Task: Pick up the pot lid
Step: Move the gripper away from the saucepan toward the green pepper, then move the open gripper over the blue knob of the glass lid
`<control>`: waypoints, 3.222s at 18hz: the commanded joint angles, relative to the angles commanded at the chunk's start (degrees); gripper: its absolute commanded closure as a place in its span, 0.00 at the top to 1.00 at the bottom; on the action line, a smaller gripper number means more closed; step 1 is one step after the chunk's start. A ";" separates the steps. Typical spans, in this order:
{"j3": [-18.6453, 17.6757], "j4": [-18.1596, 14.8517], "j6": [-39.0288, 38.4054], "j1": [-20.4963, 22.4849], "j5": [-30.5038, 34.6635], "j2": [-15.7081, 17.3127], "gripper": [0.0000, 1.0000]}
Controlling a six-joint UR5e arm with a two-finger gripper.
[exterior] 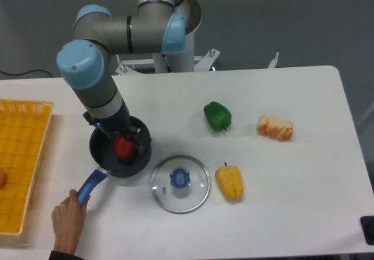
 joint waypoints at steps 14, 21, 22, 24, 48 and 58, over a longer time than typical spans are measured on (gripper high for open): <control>-0.70 0.53 0.79 7.82 0.00 1.94 1.00; -0.71 0.70 7.21 12.74 0.09 1.41 1.00; -0.71 0.62 9.39 13.09 0.17 1.24 1.00; -0.88 0.35 16.75 14.06 0.35 0.27 1.00; -1.14 5.71 -2.97 16.44 -6.15 -8.52 1.00; -1.50 10.80 -15.10 15.12 -5.98 -9.75 1.00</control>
